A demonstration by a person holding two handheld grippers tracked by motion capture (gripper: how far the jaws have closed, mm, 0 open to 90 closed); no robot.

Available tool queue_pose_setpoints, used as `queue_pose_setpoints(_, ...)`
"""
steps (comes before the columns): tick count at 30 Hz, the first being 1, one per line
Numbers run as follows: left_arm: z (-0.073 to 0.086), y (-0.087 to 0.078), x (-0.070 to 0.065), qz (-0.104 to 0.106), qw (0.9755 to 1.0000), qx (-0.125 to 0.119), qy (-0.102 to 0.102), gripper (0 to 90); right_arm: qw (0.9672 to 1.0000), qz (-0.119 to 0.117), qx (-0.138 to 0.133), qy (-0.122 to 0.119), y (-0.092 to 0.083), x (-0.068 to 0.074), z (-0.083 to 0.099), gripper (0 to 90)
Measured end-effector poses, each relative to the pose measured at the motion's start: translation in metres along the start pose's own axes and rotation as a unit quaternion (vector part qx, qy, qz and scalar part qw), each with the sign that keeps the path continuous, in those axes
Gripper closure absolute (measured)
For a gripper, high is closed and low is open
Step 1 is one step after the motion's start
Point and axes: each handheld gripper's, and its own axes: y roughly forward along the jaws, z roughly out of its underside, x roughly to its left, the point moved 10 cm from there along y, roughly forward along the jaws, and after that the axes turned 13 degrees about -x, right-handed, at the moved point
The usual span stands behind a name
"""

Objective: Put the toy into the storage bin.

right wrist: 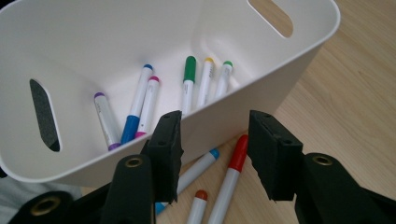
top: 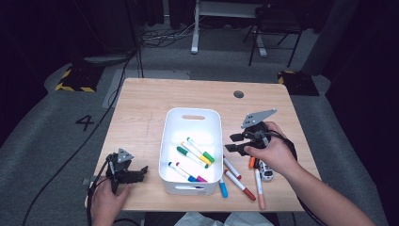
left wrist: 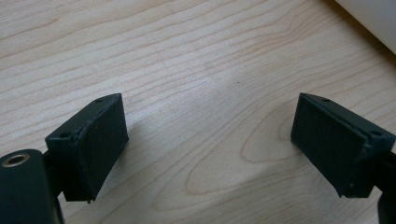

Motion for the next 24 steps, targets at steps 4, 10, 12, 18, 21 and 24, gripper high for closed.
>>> queue_pose_setpoints(4,0.0,0.0,-0.001,0.001,1.0,0.0,-0.002,11.1,0.9998,0.007,0.012,0.016,-0.001,-0.007,0.016,58.0)
queue_pose_setpoints(10,0.0,0.0,-0.001,0.001,1.0,0.0,-0.002,11.1,0.9991,0.01,0.03,0.029,0.009,-0.012,0.037,60.2)
queue_pose_setpoints(12,0.0,0.0,-0.001,0.001,1.0,0.0,-0.002,11.1,0.9983,0.014,0.044,0.035,0.018,-0.015,0.051,60.7)
queue_pose_setpoints(18,0.0,0.0,-0.001,0.001,1.0,0.0,-0.002,11.1,0.9979,0.011,0.054,0.034,0.031,-0.021,0.067,62.0)
queue_pose_setpoints(21,0.0,0.0,-0.001,0.001,1.0,0.0,-0.002,11.1,0.9968,0.019,0.067,0.039,0.036,-0.025,0.075,62.2)
queue_pose_setpoints(24,0.0,0.0,-0.001,0.001,1.0,0.001,-0.002,11.1,0.9961,0.017,0.076,0.042,0.042,-0.026,0.084,62.6)
